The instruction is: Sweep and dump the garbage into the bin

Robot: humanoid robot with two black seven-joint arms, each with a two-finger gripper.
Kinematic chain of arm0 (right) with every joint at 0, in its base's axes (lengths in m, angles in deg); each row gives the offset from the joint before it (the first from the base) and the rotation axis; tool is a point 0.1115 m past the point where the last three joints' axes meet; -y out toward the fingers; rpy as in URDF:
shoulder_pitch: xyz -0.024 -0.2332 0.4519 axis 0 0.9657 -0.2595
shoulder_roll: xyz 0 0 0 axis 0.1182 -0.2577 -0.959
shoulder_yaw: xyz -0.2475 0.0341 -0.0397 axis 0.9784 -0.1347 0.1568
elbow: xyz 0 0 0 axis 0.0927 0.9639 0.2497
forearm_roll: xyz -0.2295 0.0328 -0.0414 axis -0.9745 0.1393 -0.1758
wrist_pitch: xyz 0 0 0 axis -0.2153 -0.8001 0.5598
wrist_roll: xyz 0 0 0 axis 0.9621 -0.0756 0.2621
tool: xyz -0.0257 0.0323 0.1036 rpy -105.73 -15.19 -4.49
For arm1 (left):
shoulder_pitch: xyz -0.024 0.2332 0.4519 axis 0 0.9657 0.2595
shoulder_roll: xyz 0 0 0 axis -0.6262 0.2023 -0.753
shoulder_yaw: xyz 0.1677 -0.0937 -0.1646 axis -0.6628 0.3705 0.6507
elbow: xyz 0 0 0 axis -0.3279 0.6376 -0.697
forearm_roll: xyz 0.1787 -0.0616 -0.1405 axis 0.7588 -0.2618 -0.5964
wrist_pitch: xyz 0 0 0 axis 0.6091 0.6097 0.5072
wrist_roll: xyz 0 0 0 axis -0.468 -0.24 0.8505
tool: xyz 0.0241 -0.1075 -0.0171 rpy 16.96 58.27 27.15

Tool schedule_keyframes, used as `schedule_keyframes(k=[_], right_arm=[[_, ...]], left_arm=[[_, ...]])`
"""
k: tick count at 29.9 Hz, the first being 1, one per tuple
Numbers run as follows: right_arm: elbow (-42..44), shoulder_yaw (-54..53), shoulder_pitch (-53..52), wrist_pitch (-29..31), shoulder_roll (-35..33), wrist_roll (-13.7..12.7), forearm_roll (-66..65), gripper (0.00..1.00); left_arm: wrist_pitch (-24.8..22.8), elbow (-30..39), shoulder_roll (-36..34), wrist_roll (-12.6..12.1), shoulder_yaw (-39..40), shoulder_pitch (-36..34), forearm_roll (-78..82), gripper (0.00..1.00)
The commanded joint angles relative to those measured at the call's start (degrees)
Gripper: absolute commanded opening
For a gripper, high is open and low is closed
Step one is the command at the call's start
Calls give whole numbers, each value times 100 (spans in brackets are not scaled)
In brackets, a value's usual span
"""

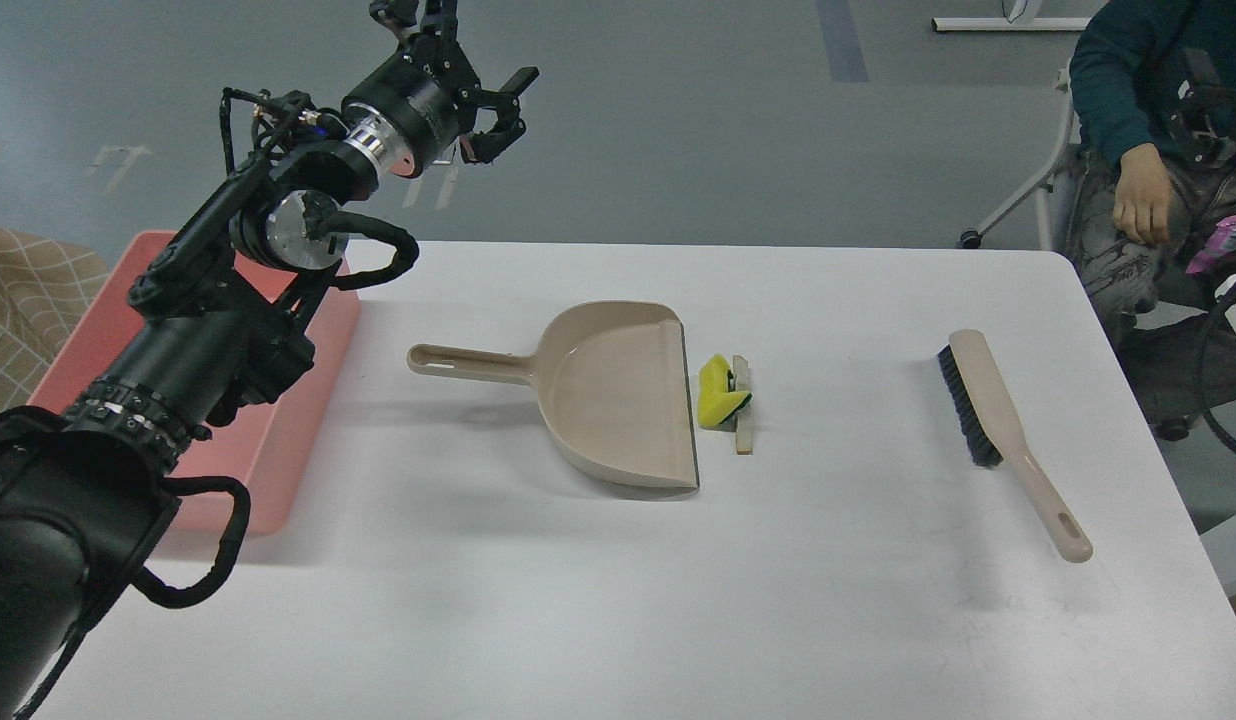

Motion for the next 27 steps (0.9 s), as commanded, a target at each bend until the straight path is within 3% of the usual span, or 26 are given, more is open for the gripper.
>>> schedule_keyframes(k=[1,9,12,16,18,19,20,27], right_arm=[[-19,-16,-13,5,23,1,17,100],[-20,10,-4,49,-3,54,17,100],[-11,10,-22,32,5,54,8,100],[-11,10,-31,23,5,54,8,100],[-11,10,-31,23,5,54,8,100],[-11,10,-22,6,5,54,8,100],[-11,10,-4,6,14,54,8,100],[-46,10,22,6,14,54,8,100]], left_arm=[[-57,65,-4,-51,18,-4,-19,98],[31,65,5,19,-35,5,51,97],[118,118,14,291,-35,23,173,96],[408,241,-30,415,-79,22,341,93],[444,425,-39,756,-132,57,455,93],[452,547,-73,1114,-219,110,612,94],[461,618,-100,1275,-341,154,709,98],[461,645,-109,1197,-439,198,692,98]])
